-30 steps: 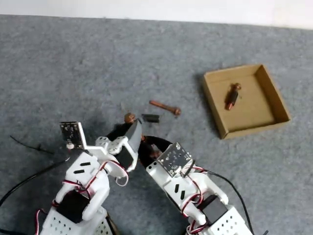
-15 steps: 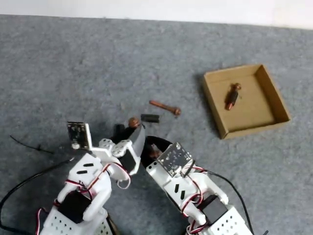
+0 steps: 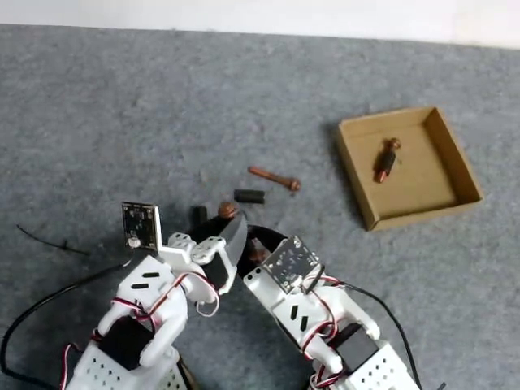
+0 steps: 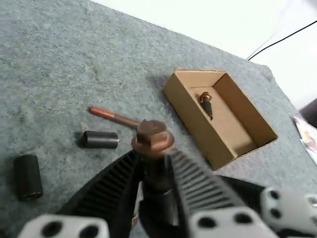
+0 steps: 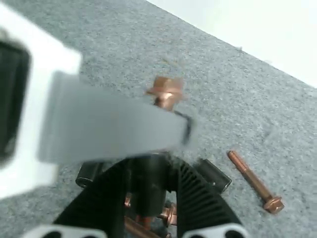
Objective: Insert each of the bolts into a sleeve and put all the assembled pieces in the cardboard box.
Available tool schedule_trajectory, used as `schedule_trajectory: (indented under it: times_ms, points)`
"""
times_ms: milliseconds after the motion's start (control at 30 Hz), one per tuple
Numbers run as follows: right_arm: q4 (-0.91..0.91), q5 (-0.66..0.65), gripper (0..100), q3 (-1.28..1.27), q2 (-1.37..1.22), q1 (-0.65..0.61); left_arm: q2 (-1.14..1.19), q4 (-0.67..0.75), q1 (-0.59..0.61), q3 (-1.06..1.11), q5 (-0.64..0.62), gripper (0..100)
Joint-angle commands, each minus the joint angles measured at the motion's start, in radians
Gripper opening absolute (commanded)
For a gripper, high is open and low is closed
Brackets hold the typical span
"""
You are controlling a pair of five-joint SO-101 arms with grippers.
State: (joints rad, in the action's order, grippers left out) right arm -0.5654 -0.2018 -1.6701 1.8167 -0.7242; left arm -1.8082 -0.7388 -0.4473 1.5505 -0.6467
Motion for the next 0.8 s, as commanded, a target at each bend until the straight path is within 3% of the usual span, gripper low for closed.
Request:
schedule_trajectory:
  times_ms: [0,200,467,767]
  points:
    - [0.004,-0.009,0.5,0.004,0.021,0.008,-0.008,-0.003,-0.012,-0.002,0.005,26]
    - [0.004,-0.009,0.5,0.004,0.021,0.008,-0.012,0.002,0.001,-0.004,0.002,22]
    - [0.004,-0.009,0.5,0.004,0.021,0.012,-0.013,0.0,0.182,-0.047,-0.118,21]
    - [0.004,-0.009,0.5,0.004,0.021,0.013,-0.013,0.002,0.196,-0.041,-0.123,21]
